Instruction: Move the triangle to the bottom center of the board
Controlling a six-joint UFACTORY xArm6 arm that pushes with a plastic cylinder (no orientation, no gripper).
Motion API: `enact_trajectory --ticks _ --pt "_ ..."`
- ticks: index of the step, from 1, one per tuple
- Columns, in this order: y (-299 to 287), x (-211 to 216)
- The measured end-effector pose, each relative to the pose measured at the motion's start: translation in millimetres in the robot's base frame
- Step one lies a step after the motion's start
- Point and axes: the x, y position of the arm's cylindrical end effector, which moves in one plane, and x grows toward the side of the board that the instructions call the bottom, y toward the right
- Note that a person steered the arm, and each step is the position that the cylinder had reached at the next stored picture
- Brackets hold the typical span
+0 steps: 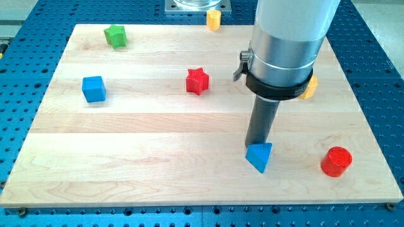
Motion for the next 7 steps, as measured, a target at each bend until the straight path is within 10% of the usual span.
enact_trajectory --ticks 4,7 --pt "35 64" --pt "36 32"
